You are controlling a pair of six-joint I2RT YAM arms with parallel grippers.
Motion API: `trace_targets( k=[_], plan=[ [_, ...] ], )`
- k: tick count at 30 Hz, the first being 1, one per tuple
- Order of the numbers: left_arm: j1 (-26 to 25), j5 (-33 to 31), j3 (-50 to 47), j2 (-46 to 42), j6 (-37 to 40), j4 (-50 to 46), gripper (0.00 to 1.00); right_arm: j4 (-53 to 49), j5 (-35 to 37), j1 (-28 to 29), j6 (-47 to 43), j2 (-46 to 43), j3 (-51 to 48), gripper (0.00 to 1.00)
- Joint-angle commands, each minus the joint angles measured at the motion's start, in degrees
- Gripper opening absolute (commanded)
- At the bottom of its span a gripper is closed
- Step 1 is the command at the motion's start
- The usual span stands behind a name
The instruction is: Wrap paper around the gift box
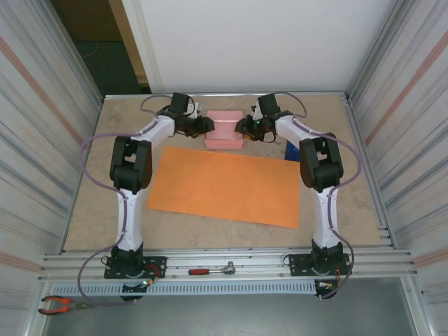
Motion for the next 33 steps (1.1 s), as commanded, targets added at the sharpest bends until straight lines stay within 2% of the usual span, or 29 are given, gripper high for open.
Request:
trace_targets(
  k=[1, 12, 21, 27, 33],
  plan=[
    [-4.6, 2.9, -1.4, -10.0, 3.7, 1.4, 0.43, 3.6, -1.8, 4.6, 0.5, -9.7, -4.4, 0.31],
    [-12.4, -2.9, -18.8, -28.1, 3.1, 3.0, 0.45, 7.8, 8.3, 13.0, 3.7, -31.0, -27.6, 0.31],
    [-19.9, -9.3, -32.8, -39.2, 0.7, 5.4, 0.47, 7.9, 16.4, 20.3, 7.1, -45.2, -43.2, 0.3],
    [-23.7, -12.4, -40.5, -42.7, -1.4, 7.6, 0.47, 9.5, 19.6, 23.7, 10.9, -50.6, -52.3, 0.3],
    [-24.5, -14.3, -46.6, -42.9, -3.9, 11.7, 0.48, 11.8, 20.9, 24.5, 12.4, -48.3, -56.3, 0.3]
  ],
)
